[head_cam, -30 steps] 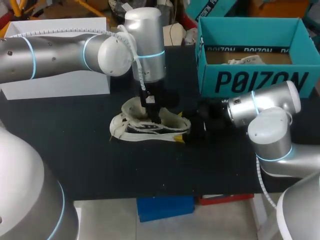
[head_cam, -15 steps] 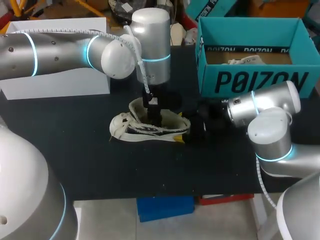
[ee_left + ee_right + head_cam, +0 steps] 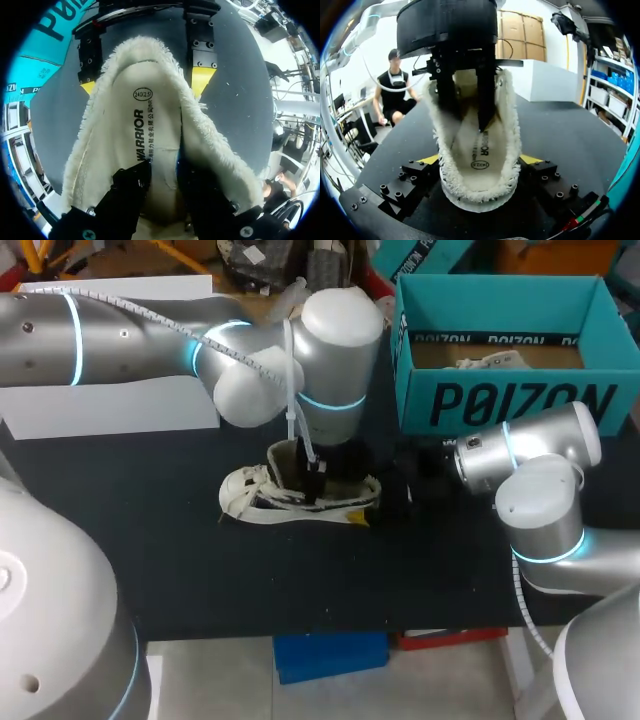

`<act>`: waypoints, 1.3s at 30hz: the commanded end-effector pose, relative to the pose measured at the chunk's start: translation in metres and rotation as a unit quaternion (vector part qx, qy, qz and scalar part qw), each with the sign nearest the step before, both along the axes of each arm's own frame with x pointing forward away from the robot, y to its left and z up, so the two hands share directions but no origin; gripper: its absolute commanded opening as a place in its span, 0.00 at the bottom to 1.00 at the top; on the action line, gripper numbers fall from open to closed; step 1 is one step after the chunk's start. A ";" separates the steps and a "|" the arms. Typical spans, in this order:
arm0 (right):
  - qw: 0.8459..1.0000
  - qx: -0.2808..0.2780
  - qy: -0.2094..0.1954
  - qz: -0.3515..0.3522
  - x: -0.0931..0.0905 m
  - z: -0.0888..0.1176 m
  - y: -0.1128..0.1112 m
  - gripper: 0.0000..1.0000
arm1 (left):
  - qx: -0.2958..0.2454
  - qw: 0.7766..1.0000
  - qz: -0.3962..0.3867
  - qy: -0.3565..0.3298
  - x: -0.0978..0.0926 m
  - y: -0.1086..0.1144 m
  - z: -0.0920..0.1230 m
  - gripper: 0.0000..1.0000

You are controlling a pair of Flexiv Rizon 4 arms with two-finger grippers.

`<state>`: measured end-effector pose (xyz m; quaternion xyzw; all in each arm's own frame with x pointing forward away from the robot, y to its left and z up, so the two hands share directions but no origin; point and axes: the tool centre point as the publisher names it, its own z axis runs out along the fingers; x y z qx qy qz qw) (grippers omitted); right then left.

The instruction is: Take the shoe out of the shoebox, open the shoe tongue, remove and reinsert the insole, then place the shoe into the shoebox

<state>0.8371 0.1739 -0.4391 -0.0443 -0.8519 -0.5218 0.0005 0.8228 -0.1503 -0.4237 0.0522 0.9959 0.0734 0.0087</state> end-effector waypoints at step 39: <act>1.000 0.000 0.001 -0.001 0.002 -0.003 -0.001 0.00 | -0.068 0.965 0.060 -0.245 0.042 0.007 -0.007 0.24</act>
